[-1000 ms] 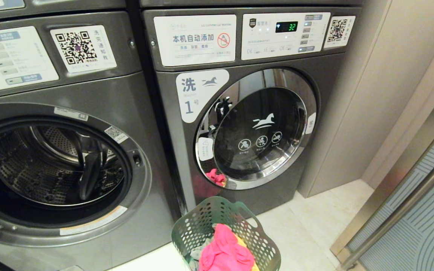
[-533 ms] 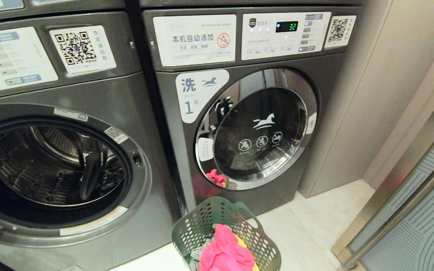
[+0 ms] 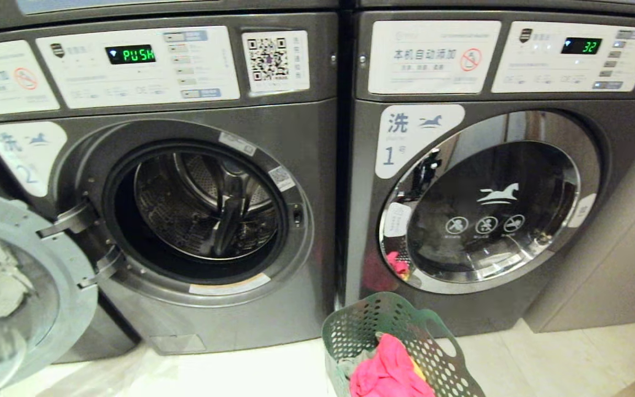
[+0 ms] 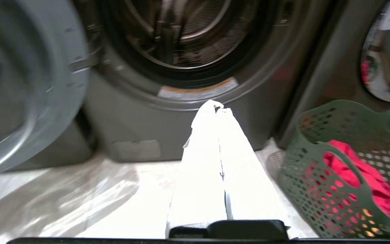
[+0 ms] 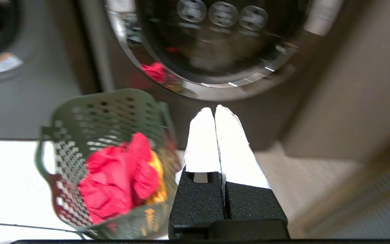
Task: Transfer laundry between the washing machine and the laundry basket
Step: Close the washing machine door with the left hand
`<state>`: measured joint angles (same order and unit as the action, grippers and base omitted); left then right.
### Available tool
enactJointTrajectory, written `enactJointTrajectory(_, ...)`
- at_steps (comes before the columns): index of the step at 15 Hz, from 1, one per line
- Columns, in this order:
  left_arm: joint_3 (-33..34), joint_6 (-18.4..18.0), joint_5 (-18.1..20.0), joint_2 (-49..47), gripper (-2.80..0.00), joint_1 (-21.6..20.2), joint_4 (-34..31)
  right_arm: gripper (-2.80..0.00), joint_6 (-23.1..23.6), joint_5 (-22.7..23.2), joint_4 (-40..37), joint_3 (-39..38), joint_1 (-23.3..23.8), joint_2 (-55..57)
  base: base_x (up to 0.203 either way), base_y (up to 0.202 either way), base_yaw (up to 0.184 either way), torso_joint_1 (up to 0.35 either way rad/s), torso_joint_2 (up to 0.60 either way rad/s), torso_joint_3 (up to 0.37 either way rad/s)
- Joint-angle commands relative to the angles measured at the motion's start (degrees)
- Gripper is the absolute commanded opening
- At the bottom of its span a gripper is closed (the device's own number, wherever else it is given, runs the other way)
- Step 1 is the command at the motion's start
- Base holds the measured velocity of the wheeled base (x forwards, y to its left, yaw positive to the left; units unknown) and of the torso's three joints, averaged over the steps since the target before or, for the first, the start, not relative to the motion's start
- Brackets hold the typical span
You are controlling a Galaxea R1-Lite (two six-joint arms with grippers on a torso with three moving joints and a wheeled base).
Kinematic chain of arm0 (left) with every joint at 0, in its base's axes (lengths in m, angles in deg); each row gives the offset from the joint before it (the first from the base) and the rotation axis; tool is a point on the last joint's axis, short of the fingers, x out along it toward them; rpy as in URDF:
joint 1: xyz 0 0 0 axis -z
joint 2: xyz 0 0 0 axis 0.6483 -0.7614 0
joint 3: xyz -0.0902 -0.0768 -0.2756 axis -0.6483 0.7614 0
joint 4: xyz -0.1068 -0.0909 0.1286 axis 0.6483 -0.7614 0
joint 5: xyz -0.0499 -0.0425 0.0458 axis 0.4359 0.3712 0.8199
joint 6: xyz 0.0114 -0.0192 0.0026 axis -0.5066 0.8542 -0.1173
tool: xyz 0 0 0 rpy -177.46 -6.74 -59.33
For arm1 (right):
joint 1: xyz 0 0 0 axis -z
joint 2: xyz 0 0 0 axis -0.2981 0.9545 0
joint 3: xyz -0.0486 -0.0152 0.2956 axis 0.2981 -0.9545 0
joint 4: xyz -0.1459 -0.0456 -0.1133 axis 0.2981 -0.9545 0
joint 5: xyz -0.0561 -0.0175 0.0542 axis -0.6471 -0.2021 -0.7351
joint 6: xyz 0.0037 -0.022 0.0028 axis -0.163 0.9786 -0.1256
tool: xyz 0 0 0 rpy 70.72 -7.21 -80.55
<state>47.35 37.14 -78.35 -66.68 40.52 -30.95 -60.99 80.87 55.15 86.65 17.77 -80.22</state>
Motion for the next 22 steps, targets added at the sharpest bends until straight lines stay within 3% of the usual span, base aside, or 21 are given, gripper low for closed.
enactJointTrajectory(1, 0.01, 0.02, 0.00, -0.07, -2.80, -0.02, 0.00, -2.80, 0.04, 0.03, 0.00, 0.02, 0.01, 0.09, 0.001, -0.006, 0.181, 0.002, 0.00, 0.001)
enactJointTrajectory(5, 0.01, 0.02, -0.06, -0.07, -2.80, 0.05, 0.01, -2.80, 0.04, 0.03, 0.00, -0.04, 0.01, 0.09, 0.001, -0.004, 0.119, 0.002, 0.00, 0.003)
enactJointTrajectory(11, 0.01, 0.11, -0.08, -0.07, -2.80, 0.01, 0.09, -2.80, 0.04, 0.03, 0.00, 0.04, 0.01, 0.09, 0.000, 0.000, 0.000, 0.000, 0.00, 0.000)
enactJointTrajectory(22, 0.01, 0.02, 0.00, -0.07, -2.80, -0.02, 0.09, -2.80, 0.04, 0.03, 0.00, 0.01, 0.01, 0.09, -0.154, 0.000, 0.002, 0.001, 0.00, 0.003)
